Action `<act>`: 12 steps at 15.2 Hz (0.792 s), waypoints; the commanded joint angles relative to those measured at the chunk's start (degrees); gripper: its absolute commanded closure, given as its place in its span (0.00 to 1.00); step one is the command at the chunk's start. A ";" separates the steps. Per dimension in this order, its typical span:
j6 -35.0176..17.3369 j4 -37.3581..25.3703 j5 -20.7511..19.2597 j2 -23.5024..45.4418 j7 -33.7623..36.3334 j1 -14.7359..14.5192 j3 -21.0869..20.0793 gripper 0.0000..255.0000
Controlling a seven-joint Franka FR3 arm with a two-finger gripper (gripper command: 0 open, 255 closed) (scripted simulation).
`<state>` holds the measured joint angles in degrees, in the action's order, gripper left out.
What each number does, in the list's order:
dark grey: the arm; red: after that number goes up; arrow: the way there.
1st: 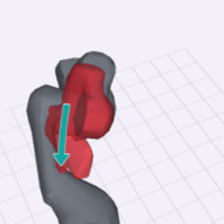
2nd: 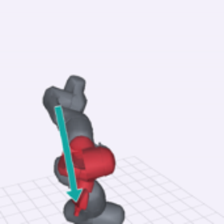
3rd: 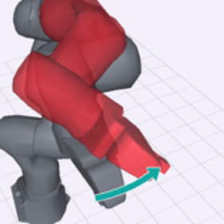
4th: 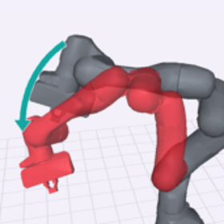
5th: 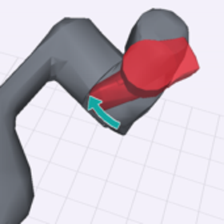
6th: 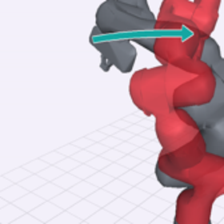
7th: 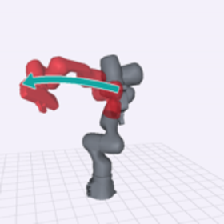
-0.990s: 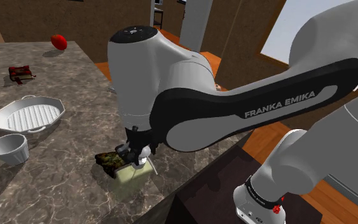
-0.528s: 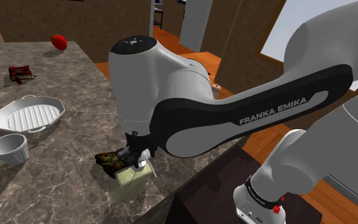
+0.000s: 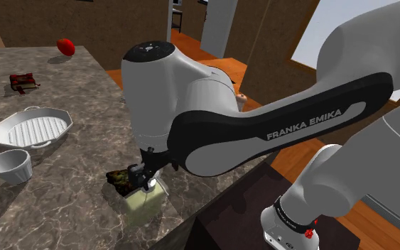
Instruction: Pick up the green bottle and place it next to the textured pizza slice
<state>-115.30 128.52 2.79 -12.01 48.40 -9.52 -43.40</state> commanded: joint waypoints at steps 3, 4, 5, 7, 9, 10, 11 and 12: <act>4.02 -3.04 0.69 -1.25 -0.61 -0.16 0.51 0.00; 5.98 -4.65 0.91 -1.69 -0.81 -0.21 0.73 0.00; 7.52 -5.97 1.02 -1.97 -0.92 -0.24 0.89 0.00; 7.52 -5.97 1.02 -1.97 -0.93 -0.24 0.90 0.00; 7.52 -5.97 1.02 -1.97 -0.92 -0.24 0.89 0.00; 7.52 -5.97 1.02 -1.97 -0.92 -0.24 0.89 0.00; 7.52 -5.97 1.02 -1.97 -0.92 -0.24 0.89 0.00; 7.52 -5.97 1.02 -1.97 -0.92 -0.24 0.89 0.00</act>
<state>-107.80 122.56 3.82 -13.98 47.48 -9.76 -42.50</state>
